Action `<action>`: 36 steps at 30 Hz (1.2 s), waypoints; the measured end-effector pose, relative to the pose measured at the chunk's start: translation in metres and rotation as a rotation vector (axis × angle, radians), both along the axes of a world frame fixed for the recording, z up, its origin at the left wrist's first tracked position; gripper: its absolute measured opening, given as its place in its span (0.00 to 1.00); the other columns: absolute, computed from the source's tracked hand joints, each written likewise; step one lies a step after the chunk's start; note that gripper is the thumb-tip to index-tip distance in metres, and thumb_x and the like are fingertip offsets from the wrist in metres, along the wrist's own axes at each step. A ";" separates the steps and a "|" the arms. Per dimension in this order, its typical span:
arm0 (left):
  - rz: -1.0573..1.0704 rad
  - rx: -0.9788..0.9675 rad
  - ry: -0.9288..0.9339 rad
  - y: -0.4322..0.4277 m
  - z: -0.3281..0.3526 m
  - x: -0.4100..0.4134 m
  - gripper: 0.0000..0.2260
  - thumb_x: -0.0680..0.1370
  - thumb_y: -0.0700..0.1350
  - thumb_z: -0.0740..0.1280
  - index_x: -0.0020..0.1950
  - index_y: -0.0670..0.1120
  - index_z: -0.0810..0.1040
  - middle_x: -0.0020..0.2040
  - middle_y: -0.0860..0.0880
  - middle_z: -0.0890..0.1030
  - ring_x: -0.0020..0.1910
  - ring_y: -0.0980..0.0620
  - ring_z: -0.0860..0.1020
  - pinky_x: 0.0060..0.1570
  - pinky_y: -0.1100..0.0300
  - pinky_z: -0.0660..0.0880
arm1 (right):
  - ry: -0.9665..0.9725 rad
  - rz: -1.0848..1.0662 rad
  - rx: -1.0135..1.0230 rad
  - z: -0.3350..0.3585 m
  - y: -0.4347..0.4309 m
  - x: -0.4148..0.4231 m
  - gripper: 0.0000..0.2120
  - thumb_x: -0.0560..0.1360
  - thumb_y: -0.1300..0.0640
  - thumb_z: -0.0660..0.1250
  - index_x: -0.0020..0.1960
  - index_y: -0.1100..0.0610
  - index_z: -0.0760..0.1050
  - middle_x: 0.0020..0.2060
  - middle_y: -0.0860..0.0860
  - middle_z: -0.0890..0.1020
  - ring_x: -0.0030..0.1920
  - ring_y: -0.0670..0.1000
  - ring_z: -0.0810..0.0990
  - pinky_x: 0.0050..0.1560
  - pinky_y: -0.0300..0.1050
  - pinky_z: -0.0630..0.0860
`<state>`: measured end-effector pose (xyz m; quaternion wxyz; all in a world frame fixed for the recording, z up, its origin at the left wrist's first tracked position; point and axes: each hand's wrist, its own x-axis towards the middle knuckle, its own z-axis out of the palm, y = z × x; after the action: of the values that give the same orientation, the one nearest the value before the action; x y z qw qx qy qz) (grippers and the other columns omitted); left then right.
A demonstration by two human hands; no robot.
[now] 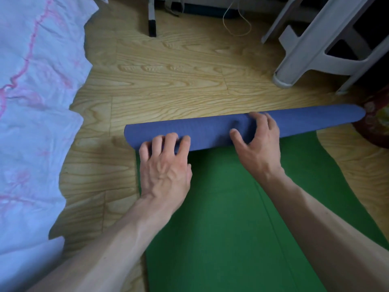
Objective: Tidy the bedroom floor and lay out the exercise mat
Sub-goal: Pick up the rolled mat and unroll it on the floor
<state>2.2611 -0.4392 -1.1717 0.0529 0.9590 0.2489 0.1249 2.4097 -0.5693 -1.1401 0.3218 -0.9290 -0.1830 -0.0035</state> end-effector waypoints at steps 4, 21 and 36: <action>0.030 0.003 -0.008 0.025 0.000 0.018 0.39 0.73 0.55 0.72 0.80 0.48 0.59 0.76 0.45 0.69 0.74 0.41 0.67 0.72 0.39 0.62 | -0.235 -0.025 0.152 -0.010 0.008 -0.011 0.23 0.75 0.61 0.68 0.68 0.61 0.70 0.71 0.63 0.68 0.72 0.61 0.67 0.73 0.53 0.65; 0.062 -0.432 0.678 0.118 -0.059 0.117 0.73 0.50 0.70 0.81 0.80 0.59 0.33 0.81 0.47 0.30 0.80 0.35 0.34 0.77 0.32 0.48 | 0.332 0.292 -0.701 -0.104 0.076 0.057 0.53 0.68 0.22 0.61 0.80 0.39 0.36 0.82 0.52 0.35 0.81 0.63 0.34 0.75 0.75 0.41; 0.025 -0.323 0.617 0.142 -0.075 0.179 0.69 0.42 0.79 0.72 0.77 0.70 0.41 0.83 0.48 0.37 0.78 0.25 0.39 0.66 0.17 0.51 | 0.013 0.191 -0.666 -0.141 0.122 0.120 0.44 0.64 0.17 0.35 0.77 0.31 0.37 0.83 0.50 0.42 0.81 0.66 0.39 0.67 0.85 0.39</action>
<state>2.4400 -0.2967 -1.2463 0.1247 0.9277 0.2814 -0.2114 2.5301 -0.4474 -1.2807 0.0008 -0.9616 -0.2583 0.0925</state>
